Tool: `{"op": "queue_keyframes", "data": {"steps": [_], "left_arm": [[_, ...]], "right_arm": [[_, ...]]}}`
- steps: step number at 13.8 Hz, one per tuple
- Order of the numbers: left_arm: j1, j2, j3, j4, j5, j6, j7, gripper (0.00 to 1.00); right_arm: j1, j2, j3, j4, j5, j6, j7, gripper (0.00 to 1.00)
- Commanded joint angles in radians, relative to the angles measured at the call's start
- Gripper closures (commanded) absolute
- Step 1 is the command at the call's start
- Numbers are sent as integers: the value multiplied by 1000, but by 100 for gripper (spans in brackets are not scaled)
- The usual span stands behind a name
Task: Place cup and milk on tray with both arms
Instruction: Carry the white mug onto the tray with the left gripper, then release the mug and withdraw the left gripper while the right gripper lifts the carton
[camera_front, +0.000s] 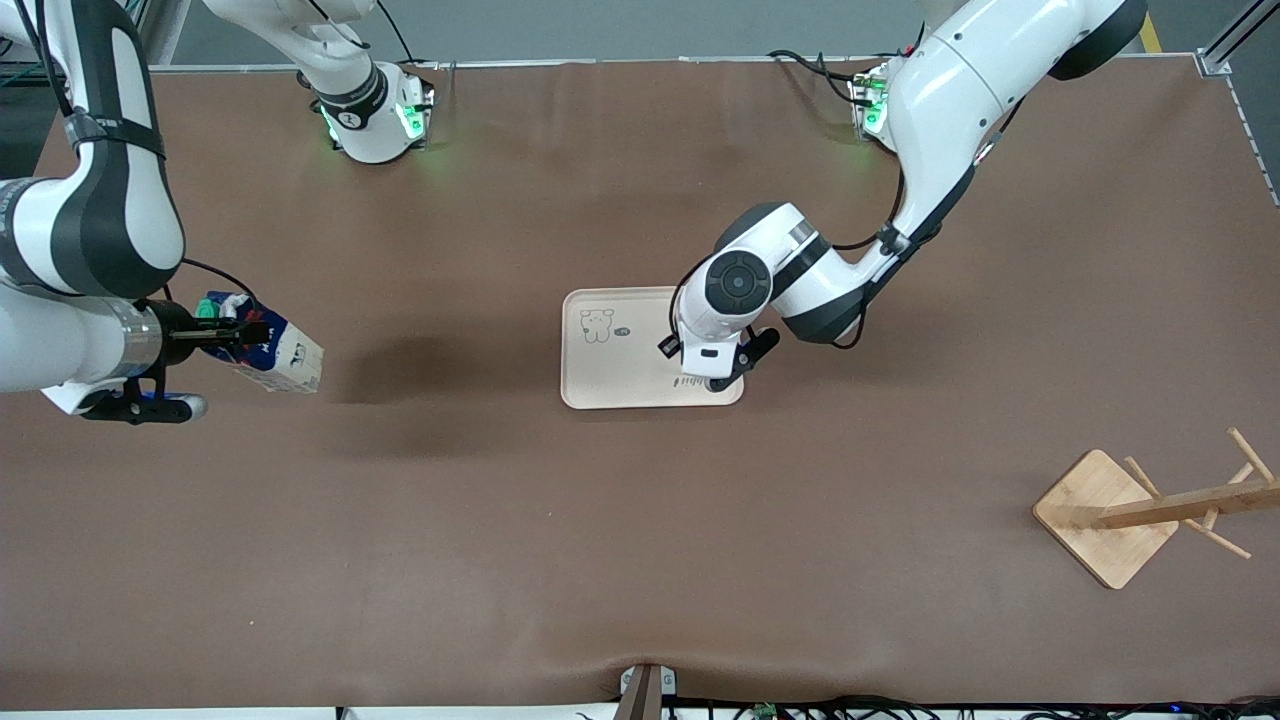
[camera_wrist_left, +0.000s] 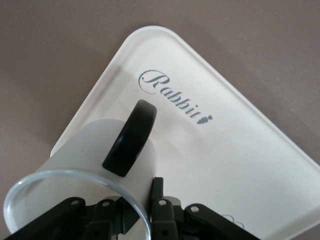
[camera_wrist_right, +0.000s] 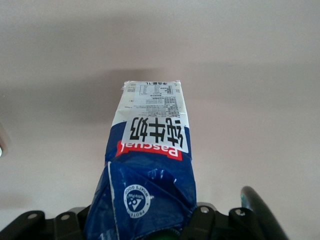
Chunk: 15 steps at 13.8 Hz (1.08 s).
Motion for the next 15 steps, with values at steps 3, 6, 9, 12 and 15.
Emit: {"op": "queue_keyframes", "data": {"steps": [3, 6, 9, 12, 15], "left_arm": [[-5, 32, 24, 4, 29, 54, -23, 100], [-7, 36, 35, 15, 28, 56, -45, 46], [1, 2, 35, 35, 31, 52, -61, 0], [26, -87, 41, 88, 31, 2, -49, 0], [111, -173, 35, 176, 26, -145, 63, 0]], "right_arm": [[-8, 15, -1, 30, -19, -22, 8, 100], [-8, 15, -1, 30, -19, -21, 8, 100], [-8, 20, 1, 30, -18, -21, 8, 100], [-12, 20, 1, 30, -18, -22, 7, 100], [-17, 18, -1, 33, -18, -22, 5, 100]]}}
